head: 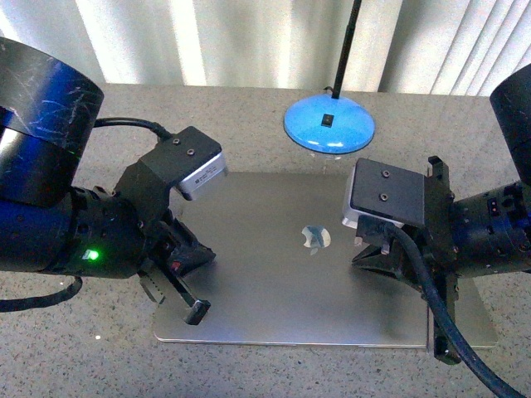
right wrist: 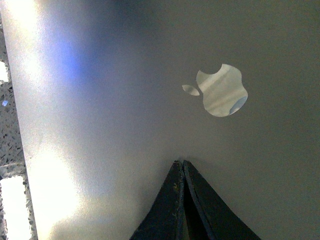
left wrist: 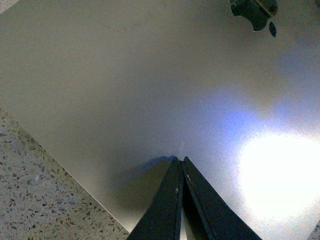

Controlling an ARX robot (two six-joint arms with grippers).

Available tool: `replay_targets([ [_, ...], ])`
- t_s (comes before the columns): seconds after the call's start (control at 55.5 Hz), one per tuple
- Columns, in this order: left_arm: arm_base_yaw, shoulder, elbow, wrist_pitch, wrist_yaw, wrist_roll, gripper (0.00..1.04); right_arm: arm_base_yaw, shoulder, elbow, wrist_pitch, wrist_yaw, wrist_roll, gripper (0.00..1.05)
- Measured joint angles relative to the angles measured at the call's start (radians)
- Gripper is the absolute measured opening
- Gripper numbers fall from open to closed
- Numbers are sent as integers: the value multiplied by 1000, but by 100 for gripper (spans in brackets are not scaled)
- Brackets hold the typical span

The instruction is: Close laptop

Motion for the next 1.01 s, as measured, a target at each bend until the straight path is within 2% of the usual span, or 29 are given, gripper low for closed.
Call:
replay_targets([
  [0.198, 43, -45, -42, 69, 14, -108, 4, 6, -36, -27, 132, 20, 89, 3],
  [0.252, 62, -66, -53, 111, 3, -148, 4, 7, -62, -35, 224, 67, 151, 3],
  [0.342, 120, -140, -74, 234, -69, -309, 4, 7, -97, -35, 355, 140, 239, 4],
  [0.414, 184, -226, -79, 319, -147, -480, 5, 4, -127, -23, 402, 151, 310, 15],
  [0.505, 226, -279, -74, 335, -174, -605, 21, 2, -130, -26, 404, 154, 351, 31],
  [0.631, 222, -266, -83, 333, -165, -669, 40, 7, -126, -30, 405, 154, 370, 51],
  [0.649, 219, -261, -85, 333, -163, -676, 44, 14, -115, -37, 441, 196, 401, 51],
  [0.667, 216, -259, -87, 333, -163, -676, 46, 19, -108, -47, 482, 230, 422, 50],
  [0.685, 215, -257, -88, 333, -161, -682, 49, 26, -93, -72, 580, 316, 466, 47],
  [0.703, 214, -256, -88, 332, -159, -683, 51, 29, -86, -87, 635, 339, 479, 45],
  [0.721, 210, -253, -91, 340, -171, -678, 54, 34, -73, -116, 740, 452, 534, 42],
  [0.757, 199, -237, -114, 410, -230, -651, 50, 34, -61, -165, 876, 550, 618, 36],
  [0.811, 194, -223, -157, 601, -349, -593, 43, 23, -63, -249, 1058, 694, 748, 28],
  [0.847, 196, -218, -207, 739, -409, -536, 36, 11, -83, -291, 1141, 732, 824, 22],
  [0.919, 209, -237, -280, 871, -448, -478, 25, -16, -146, -352, 1226, 736, 904, 12],
  [0.973, 220, -281, -324, 908, -449, -454, 16, -37, -207, -395, 1237, 729, 943, 3],
  [1.009, 225, -328, -352, 903, -445, -443, 9, -48, -248, -429, 1236, 717, 964, 3],
])
